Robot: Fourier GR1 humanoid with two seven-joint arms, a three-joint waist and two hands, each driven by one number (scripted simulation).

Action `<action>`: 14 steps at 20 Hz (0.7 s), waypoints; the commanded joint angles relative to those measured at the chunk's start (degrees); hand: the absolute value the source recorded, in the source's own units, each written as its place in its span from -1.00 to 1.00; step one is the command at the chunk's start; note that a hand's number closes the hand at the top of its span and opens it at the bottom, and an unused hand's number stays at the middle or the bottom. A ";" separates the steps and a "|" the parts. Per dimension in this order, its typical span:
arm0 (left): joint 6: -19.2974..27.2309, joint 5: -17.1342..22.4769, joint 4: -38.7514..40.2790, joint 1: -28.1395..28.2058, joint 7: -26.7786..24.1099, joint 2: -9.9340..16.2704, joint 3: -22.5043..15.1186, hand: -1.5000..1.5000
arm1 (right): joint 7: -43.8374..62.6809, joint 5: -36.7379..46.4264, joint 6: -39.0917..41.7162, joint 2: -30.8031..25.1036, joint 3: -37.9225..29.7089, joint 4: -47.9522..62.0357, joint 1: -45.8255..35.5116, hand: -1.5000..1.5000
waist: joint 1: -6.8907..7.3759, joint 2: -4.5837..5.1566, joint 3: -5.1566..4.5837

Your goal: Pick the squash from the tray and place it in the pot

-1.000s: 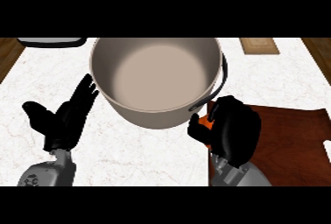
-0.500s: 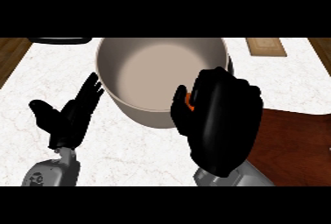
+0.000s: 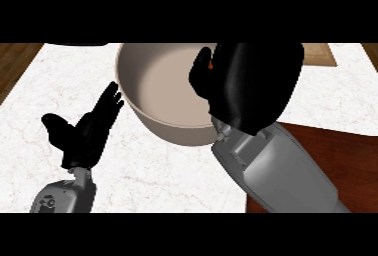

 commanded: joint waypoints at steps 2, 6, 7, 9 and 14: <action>-0.55 0.60 0.18 -0.56 -0.27 0.03 0.25 0.00 | 14.08 -2.67 2.02 0.78 -6.50 10.20 -8.37 1.00 | 0.24 0.45 0.05; -0.56 0.47 0.67 -0.67 -0.79 0.11 0.49 0.00 | 14.09 -5.04 -0.14 0.78 -8.43 17.87 -12.57 1.00 | 0.67 0.55 0.05; -0.27 0.10 0.78 -1.09 -0.63 0.01 0.36 0.00 | 14.09 -5.98 -3.05 0.78 -7.82 19.11 -11.60 1.00 | 0.17 0.61 0.12; -0.23 0.38 0.38 -1.55 -0.06 0.35 0.94 0.00 | 12.76 -7.41 -5.28 0.78 -8.11 24.92 -14.16 1.00 | 0.83 0.81 0.11; -0.47 0.85 -0.15 -0.98 -0.27 -0.15 0.63 0.00 | 11.90 -13.87 -10.97 0.78 -12.83 29.78 -13.92 1.00 | 1.32 0.83 0.19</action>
